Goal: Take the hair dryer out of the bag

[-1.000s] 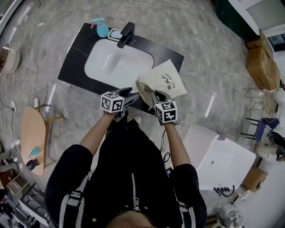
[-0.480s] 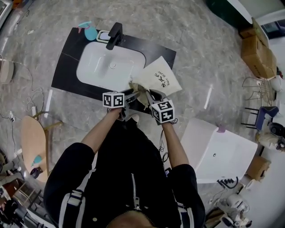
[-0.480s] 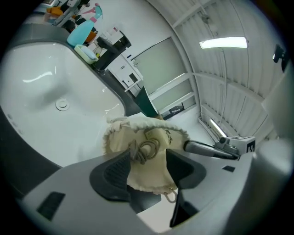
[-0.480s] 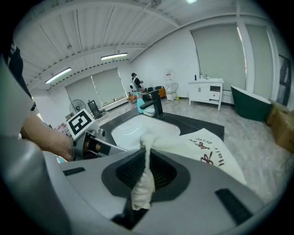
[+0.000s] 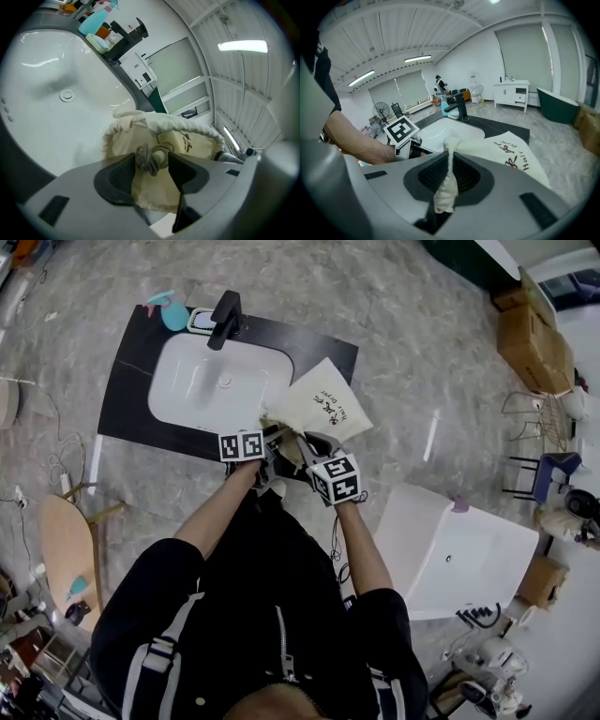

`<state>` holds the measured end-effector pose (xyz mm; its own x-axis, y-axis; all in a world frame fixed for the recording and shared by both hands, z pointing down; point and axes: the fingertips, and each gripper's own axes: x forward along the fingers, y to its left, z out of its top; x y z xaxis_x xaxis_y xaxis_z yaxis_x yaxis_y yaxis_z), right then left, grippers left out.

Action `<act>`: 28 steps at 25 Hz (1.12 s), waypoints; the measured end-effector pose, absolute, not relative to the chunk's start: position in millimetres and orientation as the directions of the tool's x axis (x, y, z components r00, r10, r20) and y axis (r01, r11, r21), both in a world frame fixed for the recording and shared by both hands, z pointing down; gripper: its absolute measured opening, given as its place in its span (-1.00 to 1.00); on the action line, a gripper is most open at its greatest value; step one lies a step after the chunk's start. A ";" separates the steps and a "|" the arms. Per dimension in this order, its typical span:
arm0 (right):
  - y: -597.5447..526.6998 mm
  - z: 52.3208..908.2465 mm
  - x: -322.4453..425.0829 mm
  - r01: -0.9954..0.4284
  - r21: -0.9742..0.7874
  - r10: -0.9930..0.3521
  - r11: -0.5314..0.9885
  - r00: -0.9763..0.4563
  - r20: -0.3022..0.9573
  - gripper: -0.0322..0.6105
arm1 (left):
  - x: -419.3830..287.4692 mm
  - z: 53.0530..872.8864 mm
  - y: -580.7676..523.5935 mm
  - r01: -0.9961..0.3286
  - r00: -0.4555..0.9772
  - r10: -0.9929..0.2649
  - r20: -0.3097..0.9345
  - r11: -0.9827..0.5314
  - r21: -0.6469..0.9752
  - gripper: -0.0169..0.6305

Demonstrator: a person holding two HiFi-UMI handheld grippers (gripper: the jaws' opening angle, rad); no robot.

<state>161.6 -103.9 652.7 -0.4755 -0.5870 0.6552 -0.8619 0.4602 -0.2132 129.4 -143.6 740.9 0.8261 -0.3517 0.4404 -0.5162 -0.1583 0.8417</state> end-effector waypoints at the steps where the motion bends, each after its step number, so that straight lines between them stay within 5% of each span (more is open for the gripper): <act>1: -103.4 652.9 161.3 -0.861 -0.206 -0.585 0.464 -0.473 0.659 -0.76 | 130.9 743.6 -144.0 -0.525 0.822 -0.347 0.451 -0.157 0.836 -0.22; 4: -101.8 654.2 160.1 -0.859 -0.198 -0.580 0.472 -0.471 0.665 -0.76 | 133.9 750.2 -142.4 -0.546 0.814 -0.332 0.477 -0.153 0.824 -0.48; 9: -101.0 655.8 160.2 -0.858 -0.205 -0.572 0.471 -0.474 0.670 -0.77 | 139.2 756.4 -140.5 -0.538 0.814 -0.325 0.481 -0.113 0.835 -0.58; 28: -101.7 655.2 164.6 -0.868 -0.201 -0.581 0.454 -0.460 0.672 -0.77 | 132.2 750.7 -127.2 -0.480 0.830 -0.344 0.438 -0.043 0.876 -0.63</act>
